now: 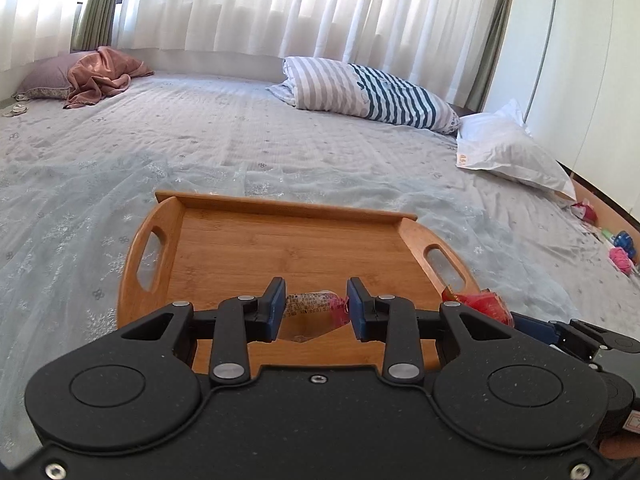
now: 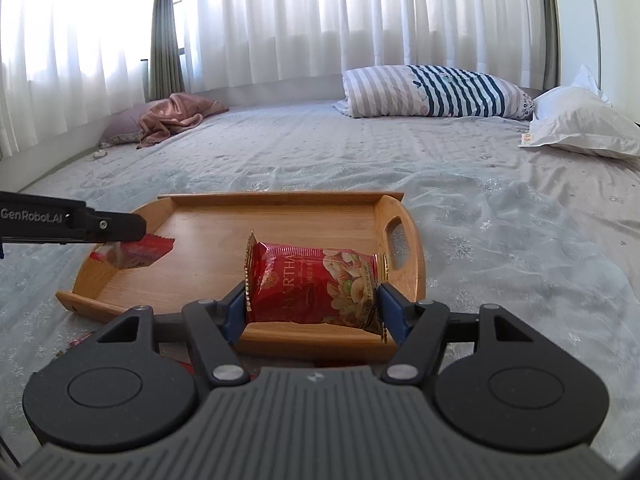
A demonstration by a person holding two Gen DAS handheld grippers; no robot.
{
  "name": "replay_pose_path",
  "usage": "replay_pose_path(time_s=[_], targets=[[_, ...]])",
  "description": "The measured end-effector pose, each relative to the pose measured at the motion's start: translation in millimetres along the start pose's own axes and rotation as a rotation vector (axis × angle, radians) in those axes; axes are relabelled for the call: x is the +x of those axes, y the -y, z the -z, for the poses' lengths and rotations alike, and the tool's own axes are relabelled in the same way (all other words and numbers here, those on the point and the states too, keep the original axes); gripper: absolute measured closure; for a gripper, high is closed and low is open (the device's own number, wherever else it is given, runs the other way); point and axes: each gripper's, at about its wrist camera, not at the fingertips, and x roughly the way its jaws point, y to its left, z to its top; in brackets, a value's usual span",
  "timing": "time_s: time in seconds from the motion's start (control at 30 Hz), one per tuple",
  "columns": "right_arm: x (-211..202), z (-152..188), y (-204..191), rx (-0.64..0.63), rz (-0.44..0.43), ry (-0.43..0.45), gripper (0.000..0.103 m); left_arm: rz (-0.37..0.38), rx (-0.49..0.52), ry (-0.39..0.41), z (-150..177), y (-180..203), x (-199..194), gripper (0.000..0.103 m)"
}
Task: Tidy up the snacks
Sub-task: 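Carry both packets onto the wooden tray and open both grippers to release them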
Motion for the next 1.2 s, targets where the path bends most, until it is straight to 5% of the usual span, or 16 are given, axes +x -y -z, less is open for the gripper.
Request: replay_pose_path(time_s=[0.4, 1.2], targets=[[48, 3, 6, 0.02, -0.019, -0.064, 0.034, -0.022, 0.001, -0.029, 3, 4, 64, 0.072], [62, 6, 7, 0.011, -0.019, -0.069, 0.031, -0.046, 0.105, -0.036, 19, 22, 86, 0.067]])
